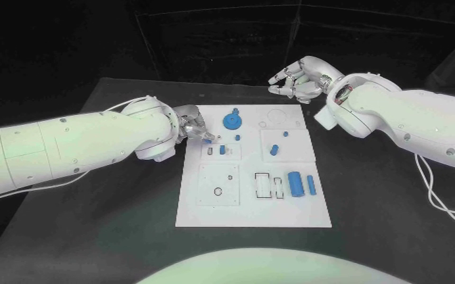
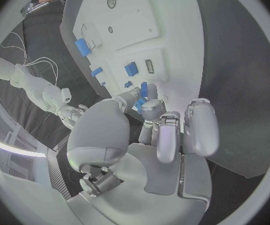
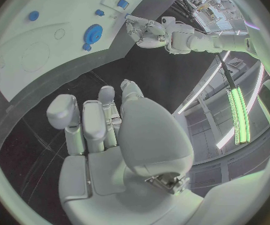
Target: Assemble the parts on the task board
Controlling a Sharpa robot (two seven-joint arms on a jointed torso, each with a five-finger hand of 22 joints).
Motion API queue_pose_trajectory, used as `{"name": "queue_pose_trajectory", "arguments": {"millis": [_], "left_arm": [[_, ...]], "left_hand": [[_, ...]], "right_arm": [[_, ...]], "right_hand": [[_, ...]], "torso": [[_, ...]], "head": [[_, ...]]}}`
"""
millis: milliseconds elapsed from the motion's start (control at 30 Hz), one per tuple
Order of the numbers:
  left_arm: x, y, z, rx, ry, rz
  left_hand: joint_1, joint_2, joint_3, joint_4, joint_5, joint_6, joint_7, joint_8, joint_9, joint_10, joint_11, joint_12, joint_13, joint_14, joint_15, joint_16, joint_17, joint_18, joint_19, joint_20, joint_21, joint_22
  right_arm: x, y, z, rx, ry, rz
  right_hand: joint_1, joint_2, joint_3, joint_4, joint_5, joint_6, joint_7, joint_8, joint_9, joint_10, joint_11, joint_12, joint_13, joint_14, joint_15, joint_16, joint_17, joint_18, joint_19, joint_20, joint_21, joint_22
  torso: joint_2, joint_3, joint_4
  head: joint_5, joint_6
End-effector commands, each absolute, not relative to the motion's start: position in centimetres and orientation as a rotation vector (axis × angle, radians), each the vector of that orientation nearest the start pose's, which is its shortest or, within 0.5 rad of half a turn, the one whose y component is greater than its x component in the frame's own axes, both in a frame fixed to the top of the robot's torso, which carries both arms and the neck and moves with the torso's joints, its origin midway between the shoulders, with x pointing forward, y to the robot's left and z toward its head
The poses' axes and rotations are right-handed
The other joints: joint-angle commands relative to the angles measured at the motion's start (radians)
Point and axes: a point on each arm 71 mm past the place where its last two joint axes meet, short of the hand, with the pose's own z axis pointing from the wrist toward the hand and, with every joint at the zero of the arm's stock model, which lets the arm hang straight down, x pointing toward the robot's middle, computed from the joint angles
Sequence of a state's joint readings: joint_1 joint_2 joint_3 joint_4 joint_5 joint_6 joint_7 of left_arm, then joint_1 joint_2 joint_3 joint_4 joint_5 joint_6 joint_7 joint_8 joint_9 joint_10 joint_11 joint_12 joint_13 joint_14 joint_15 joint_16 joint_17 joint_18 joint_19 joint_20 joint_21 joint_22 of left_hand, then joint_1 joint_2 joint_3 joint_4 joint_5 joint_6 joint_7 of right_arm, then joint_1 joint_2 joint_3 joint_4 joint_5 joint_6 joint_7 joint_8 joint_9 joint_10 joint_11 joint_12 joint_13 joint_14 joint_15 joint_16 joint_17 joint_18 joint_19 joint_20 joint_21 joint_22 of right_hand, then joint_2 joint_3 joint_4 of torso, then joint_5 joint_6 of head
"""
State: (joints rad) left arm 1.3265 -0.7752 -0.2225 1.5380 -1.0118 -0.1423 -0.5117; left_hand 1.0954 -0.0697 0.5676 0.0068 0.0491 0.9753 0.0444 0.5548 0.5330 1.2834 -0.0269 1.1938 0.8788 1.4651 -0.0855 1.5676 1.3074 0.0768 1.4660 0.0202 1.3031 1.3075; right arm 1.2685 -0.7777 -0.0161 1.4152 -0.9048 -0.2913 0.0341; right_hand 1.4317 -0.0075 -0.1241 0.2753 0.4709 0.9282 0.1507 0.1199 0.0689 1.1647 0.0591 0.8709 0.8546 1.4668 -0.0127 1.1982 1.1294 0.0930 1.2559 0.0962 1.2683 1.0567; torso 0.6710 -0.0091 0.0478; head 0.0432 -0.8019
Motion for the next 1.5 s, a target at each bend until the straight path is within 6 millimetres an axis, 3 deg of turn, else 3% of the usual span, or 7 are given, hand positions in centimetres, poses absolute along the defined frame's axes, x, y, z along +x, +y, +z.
{"name": "queue_pose_trajectory", "arguments": {"millis": [33, 1500], "left_arm": [[47.6, 18.8, -22.1, -0.196, 2.193, -0.409], [47.5, 18.2, -23.2, -0.143, 2.261, -0.386]], "left_hand": [[-0.009, 0.005, 0.126, -0.121, 0.006, 0.001, -0.008, 0.008, 0.003, 0.02, -0.009, 0.009, 0.007, 0.106, -0.007, 0.003, 0.263, -0.014, 0.023, -0.004, 0.003, 0.059], [-0.043, 0.002, 0.112, -0.102, 0.005, 0.012, -0.019, 0.045, 0.016, 0.048, -0.017, 0.044, 0.062, 0.106, -0.013, 0.003, 0.263, -0.016, 0.029, -0.009, 0.013, 0.069]], "right_arm": [[52.0, -19.8, -15.0, 0.284, 1.675, 0.986], [51.9, -19.9, -14.9, 0.284, 1.674, 0.987]], "right_hand": [[-0.007, 0.004, -0.001, 0.007, 0.006, -0.008, -0.001, 0.002, -0.001, -0.002, 0.001, 0.006, 0.001, 0.017, -0.003, -0.001, 0.002, 0.015, -0.004, -0.002, -0.003, 0.002], [-0.005, 0.004, 0.0, 0.007, 0.008, -0.009, -0.001, 0.003, -0.001, -0.002, 0.001, 0.008, 0.002, 0.017, -0.003, -0.001, 0.003, 0.015, -0.004, -0.002, -0.004, 0.001]], "torso": [[0.0, 0.0005, 0.0002], [0.001, 0.0004, -0.0001]], "head": [[-0.001, -0.003], [-0.004, -0.01]]}}
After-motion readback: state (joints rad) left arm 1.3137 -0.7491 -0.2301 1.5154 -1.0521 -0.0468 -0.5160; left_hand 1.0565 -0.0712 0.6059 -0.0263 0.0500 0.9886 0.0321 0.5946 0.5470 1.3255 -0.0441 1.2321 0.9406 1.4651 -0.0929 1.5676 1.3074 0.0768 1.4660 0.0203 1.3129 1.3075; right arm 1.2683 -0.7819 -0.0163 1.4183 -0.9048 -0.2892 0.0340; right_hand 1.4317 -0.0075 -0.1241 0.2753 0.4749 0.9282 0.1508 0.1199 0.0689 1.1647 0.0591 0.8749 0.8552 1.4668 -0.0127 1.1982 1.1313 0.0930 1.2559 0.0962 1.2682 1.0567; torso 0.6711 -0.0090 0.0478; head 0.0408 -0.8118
